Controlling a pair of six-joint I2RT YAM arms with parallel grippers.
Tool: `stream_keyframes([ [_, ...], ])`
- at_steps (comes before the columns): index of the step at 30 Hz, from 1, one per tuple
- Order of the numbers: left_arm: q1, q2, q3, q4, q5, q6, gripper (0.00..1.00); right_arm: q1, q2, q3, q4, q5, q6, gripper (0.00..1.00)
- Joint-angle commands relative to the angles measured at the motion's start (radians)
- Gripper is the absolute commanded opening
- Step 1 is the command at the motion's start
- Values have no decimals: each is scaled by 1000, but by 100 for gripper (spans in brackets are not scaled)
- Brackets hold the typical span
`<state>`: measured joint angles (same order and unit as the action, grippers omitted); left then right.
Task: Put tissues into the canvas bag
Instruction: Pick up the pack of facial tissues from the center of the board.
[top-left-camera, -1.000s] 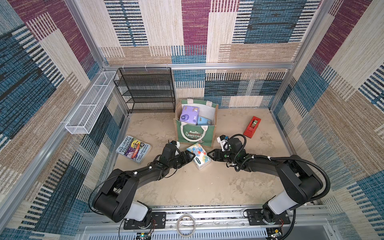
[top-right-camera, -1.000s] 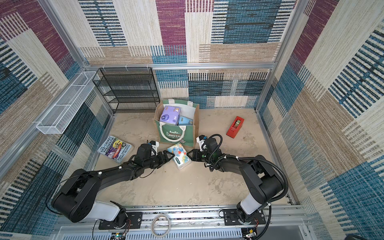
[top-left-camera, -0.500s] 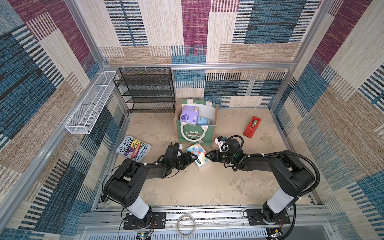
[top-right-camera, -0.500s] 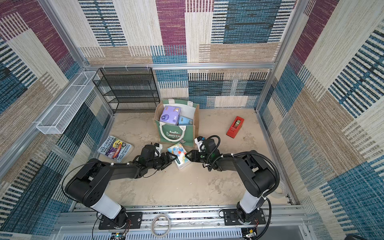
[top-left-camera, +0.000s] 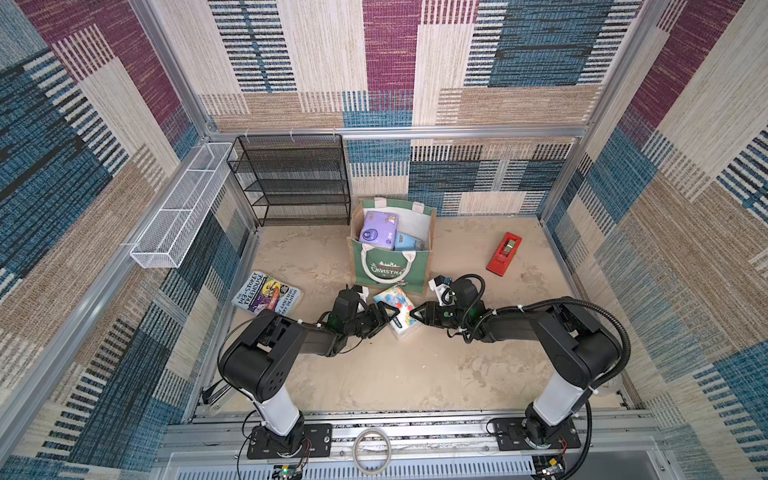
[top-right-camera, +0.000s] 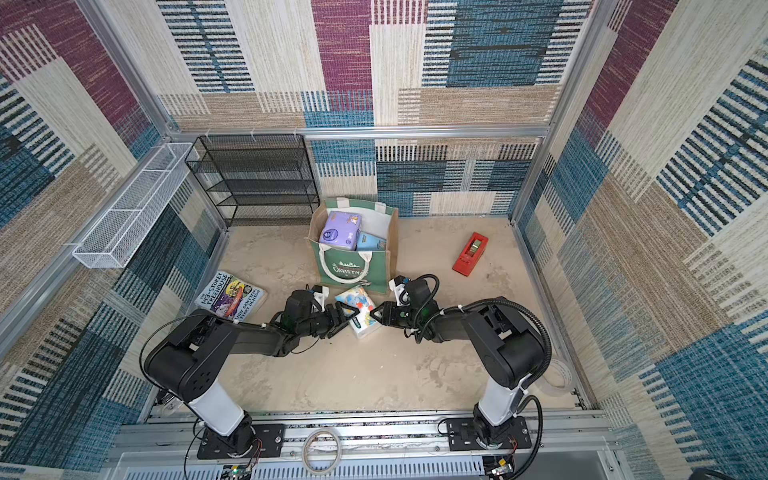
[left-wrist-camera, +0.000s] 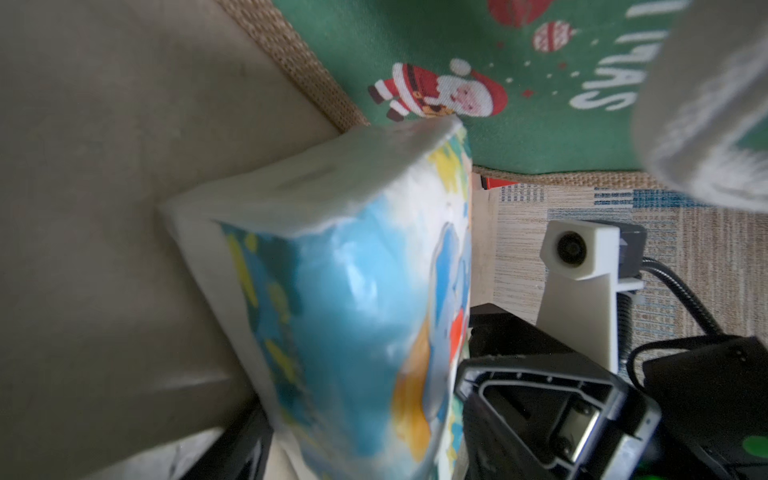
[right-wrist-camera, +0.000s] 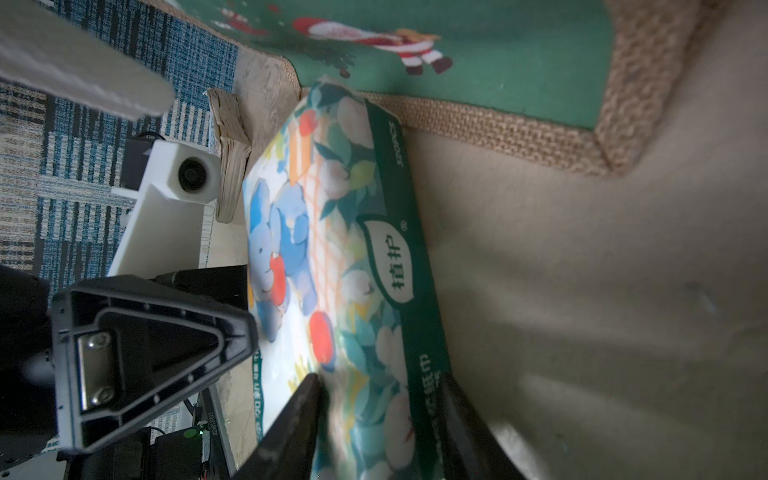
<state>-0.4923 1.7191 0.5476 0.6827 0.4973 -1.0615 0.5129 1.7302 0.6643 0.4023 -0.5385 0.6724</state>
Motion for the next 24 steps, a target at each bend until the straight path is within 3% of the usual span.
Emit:
stream_keyframes([
  [1,-10,35,-9,70,0,-56,76,1,6,-3,3,-10,16,46],
  [12,-47,180,-53,438,-49,-204,73,9,-10,-24,31,-36,28,45],
  [17,-54,176,-73,459,-70,-199,71,18,-15,-28,41,-44,30,45],
  [24,-53,168,-82,487,-76,-198,58,21,-40,-29,31,-38,32,45],
])
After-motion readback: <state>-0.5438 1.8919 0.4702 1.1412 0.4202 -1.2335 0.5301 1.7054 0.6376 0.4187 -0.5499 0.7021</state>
